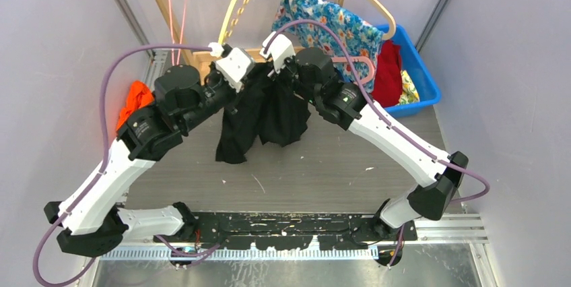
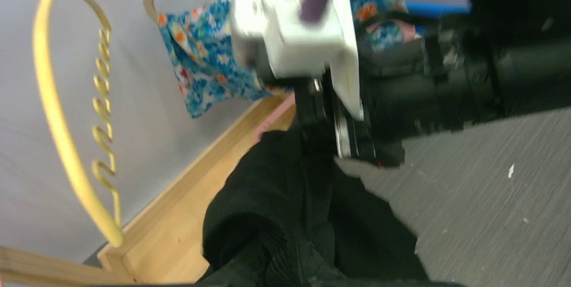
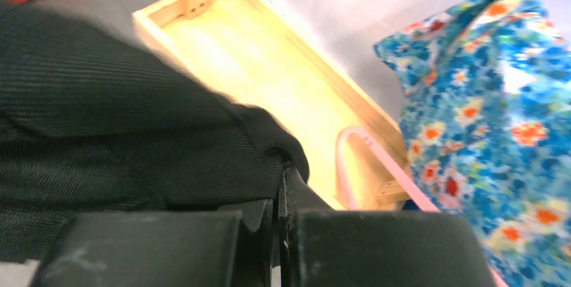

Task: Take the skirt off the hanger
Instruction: Place the skirt in the bin.

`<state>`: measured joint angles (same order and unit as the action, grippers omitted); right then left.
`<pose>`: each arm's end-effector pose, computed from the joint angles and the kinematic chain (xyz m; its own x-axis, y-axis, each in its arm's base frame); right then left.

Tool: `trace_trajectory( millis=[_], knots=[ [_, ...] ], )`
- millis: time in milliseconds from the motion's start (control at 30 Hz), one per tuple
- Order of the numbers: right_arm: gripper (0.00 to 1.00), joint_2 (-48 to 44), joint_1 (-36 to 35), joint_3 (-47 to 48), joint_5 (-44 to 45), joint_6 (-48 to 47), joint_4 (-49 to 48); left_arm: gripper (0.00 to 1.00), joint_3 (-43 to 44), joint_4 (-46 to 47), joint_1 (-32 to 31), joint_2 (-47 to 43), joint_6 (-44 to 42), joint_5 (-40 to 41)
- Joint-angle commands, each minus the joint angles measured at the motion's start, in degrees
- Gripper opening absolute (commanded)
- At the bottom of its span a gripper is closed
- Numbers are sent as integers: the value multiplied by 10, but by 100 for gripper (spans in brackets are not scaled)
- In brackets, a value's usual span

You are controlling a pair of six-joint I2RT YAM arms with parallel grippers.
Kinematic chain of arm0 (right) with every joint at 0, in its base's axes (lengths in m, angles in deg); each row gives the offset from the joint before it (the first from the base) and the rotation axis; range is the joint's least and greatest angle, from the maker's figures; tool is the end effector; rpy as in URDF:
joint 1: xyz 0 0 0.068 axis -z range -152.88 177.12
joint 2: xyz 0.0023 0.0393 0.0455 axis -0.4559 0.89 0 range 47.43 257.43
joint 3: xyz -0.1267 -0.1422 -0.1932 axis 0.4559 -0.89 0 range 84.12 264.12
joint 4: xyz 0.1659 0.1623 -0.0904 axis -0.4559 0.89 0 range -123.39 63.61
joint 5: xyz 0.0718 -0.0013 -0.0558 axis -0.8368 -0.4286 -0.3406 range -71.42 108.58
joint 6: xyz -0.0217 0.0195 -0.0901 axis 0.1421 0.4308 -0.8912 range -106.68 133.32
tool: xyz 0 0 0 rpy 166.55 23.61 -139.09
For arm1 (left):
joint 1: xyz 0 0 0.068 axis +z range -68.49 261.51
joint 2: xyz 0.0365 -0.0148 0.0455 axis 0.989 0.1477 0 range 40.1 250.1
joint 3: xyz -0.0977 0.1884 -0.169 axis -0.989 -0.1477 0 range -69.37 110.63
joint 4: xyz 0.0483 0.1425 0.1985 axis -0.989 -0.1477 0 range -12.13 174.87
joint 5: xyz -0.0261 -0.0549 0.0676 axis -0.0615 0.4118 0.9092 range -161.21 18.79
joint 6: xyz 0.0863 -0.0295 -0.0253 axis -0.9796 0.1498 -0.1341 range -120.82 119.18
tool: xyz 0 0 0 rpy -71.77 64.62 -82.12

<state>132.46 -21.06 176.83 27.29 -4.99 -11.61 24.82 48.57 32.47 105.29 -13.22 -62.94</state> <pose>0.2582 0.2693 0.4267 0.0464 -0.4138 -0.9092 -0.6575 0.6725 -0.3397 0.1673 -0.1739 0.4964 0.0591 0.2561 -0.9648 0.6563 0.7183 0.2309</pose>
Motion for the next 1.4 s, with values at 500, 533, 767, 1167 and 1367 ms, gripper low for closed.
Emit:
trace_trajectory(
  millis=[500,533,767,1167,1367],
  knots=[
    [1,13,90,130,313,-178,-268,24,-210,49,-3,-27,33,80],
    [1,16,101,138,313,-174,-267,25,-228,47,-3,-40,48,65],
    [1,9,136,138,344,-196,-343,56,-365,127,-1,-141,129,88],
    [1,-61,223,172,384,-291,-486,47,-352,242,46,57,67,-4],
    [1,-56,302,208,387,-273,-485,46,-301,284,47,148,34,-17]
  ],
)
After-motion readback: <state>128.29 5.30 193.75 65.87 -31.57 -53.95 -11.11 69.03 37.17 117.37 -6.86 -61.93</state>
